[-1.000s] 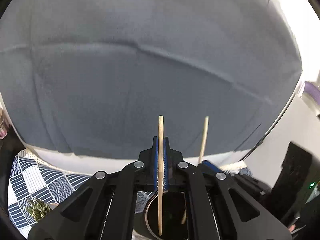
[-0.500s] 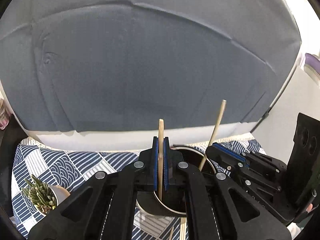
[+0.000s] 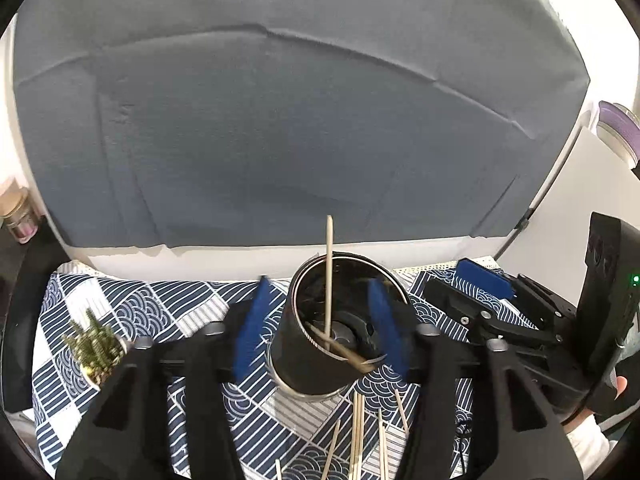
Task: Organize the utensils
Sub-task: 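Lower both chopsticks into the black cup and open both tools, then lower both tools to the table and close each on another chopstick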
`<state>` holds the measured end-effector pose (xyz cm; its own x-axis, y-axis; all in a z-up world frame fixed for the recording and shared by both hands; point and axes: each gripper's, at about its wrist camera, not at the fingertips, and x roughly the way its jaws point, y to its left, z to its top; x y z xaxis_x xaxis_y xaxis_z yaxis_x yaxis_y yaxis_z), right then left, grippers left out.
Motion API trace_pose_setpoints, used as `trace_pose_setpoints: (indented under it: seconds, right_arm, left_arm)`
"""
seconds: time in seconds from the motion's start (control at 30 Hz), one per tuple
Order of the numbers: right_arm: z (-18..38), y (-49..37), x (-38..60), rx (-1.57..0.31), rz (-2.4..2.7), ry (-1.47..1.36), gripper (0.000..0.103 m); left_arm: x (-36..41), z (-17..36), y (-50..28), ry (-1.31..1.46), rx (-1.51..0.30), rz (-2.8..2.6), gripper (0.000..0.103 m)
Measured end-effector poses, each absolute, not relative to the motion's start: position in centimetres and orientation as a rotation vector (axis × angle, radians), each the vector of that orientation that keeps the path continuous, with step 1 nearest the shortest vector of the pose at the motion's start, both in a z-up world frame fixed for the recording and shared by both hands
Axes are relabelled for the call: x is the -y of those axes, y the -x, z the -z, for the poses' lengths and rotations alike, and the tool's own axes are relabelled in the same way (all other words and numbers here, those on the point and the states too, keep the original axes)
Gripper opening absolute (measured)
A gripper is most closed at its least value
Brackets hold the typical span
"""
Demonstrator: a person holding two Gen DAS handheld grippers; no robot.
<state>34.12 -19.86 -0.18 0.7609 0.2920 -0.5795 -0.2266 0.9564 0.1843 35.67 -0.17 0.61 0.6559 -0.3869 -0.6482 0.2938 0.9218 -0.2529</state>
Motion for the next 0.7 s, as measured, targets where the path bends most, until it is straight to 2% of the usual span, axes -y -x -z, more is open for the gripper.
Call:
trace_pose_setpoints:
  seconds: [0.03, 0.07, 0.1, 0.2, 0.4, 0.7]
  right_arm:
    - [0.0, -33.7, 20.1, -0.644, -0.276, -0.103, 0.066]
    - [-0.2, -33.2, 20.3, -0.643, -0.264, -0.106, 0.078]
    - [-0.4, -32.9, 20.6, -0.64, -0.257, -0.111, 0.084]
    - [-1.1, -31.3, 21.8, -0.619, -0.234, -0.141, 0.086]
    - [-1.0, -29.6, 23.5, -0.651, -0.208, -0.145, 0.088]
    - [1.6, -26.6, 24.7, -0.669, -0.227, -0.173, 0.095]
  left_arm:
    - [0.0, -0.8, -35.4, 0.138, -0.768, 0.387, 0.065]
    - [-0.2, -0.9, -35.2, 0.146, -0.773, 0.386, 0.07]
    - [-0.4, -1.0, -34.8, 0.155, -0.775, 0.385, 0.074]
    - [-0.7, -1.2, -33.5, 0.143, -0.776, 0.371, 0.084]
    - [-1.3, -0.6, -31.0, 0.107, -0.788, 0.318, 0.095]
    - [-3.3, 4.6, -28.4, 0.135, -0.93, 0.248, 0.097]
